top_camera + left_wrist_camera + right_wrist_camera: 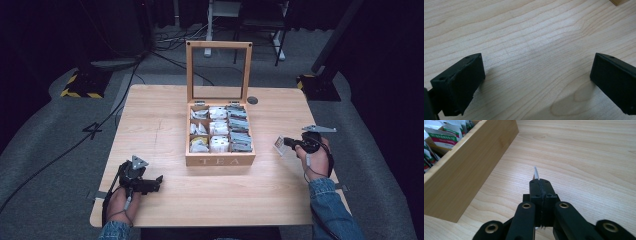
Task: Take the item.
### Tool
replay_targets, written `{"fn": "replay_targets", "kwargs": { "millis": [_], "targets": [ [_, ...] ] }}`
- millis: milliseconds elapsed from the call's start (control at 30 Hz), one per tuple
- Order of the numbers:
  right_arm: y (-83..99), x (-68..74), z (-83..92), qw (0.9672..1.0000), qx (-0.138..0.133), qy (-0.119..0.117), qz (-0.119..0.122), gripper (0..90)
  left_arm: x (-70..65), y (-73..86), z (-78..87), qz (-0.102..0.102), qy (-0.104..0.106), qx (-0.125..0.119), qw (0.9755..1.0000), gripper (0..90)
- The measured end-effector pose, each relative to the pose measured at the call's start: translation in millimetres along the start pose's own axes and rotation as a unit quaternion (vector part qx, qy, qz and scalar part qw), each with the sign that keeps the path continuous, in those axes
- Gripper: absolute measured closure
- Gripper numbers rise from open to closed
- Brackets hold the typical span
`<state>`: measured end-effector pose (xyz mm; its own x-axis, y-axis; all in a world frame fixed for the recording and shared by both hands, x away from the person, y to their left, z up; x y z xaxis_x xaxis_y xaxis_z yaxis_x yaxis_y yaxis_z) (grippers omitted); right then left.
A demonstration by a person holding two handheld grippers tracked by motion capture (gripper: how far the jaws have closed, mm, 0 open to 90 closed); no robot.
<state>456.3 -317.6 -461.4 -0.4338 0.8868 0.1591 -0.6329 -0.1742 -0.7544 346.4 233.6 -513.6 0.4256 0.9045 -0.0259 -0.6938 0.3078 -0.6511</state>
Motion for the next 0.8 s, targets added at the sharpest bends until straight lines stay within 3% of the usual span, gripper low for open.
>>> {"fn": "replay_targets", "kwargs": {
  "millis": [233,333,500,667,800],
  "targets": [
    [2.8,-5.9,-1.3,0.9999,0.004,0.009,-0.010,86.0,0.0,0.0,0.0,0.000,0.000,0.000,1.0000,0.0],
    [4.7,-10.6,-2.4,0.9998,0.000,0.016,-0.015,78.4,0.0,0.0,0.0,0.000,0.000,0.000,1.0000,0.0],
    [8.8,-20.8,-8.0,0.9988,-0.025,0.040,-0.009,52.3,0.0,0.0,0.0,0.000,0.000,0.000,1.0000,0.0],
    [10.3,-28.3,-5.8,0.9972,-0.042,0.062,-0.001,45.3,0.0,0.0,0.0,0.000,0.000,0.000,1.0000,0.0],
    [6.2,-26.4,2.8,0.9968,-0.062,0.051,0.000,43.1,0.0,0.0,0.0,0.000,0.000,0.000,1.0000,0.0]
  ]
}}
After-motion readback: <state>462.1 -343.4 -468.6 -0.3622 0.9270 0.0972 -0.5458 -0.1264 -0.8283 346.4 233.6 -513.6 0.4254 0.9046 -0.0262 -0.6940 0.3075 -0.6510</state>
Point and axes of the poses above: each handheld gripper's, and its own axes: z roughly backward along the jaws, y roughly out of its underside, x roughly to its left, the point moved 1 cm from there along -z, roughly forward along the jaws, and after that the axes turned 1 degree about x, right-handed, at the moved point
